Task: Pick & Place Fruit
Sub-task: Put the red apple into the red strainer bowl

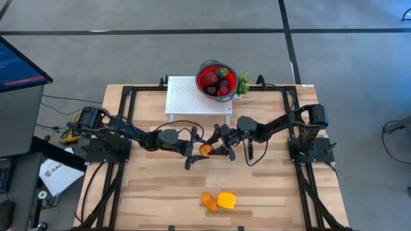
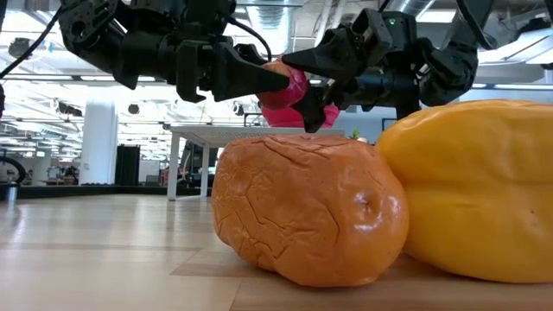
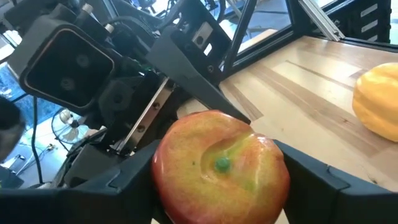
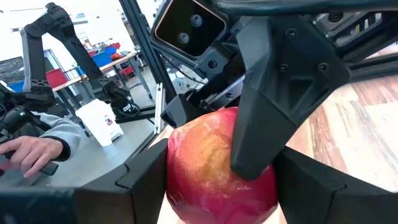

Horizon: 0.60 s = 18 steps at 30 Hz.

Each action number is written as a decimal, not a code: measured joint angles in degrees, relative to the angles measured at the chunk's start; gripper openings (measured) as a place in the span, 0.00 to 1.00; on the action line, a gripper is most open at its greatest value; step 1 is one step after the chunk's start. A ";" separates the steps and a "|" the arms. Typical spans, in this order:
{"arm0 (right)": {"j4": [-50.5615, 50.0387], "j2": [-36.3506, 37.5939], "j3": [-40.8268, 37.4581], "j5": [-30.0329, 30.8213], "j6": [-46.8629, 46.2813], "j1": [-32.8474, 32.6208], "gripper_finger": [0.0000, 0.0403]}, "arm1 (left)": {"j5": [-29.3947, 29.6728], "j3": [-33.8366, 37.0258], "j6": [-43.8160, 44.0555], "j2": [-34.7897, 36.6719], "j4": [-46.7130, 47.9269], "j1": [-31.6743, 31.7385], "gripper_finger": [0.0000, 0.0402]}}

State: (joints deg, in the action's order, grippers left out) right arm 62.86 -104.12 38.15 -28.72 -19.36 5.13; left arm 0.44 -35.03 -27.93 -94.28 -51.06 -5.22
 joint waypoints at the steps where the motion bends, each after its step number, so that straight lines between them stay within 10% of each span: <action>1: -1.06 0.04 0.06 -0.17 0.06 0.28 0.62 | -0.08 0.02 0.05 -0.06 0.12 -0.15 0.63; 9: -12.74 -0.42 -0.37 -8.79 1.17 3.15 0.74 | -0.20 -0.02 2.10 0.17 1.61 -0.89 0.66; 18: -35.10 -0.06 -0.17 -2.09 8.89 2.86 0.75 | 0.10 -0.02 9.59 0.15 5.52 -1.14 0.66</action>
State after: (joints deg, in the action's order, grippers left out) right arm 27.76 -104.17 37.98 -30.81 -10.47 7.99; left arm 0.54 -35.05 -18.33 -94.13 -45.54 -6.36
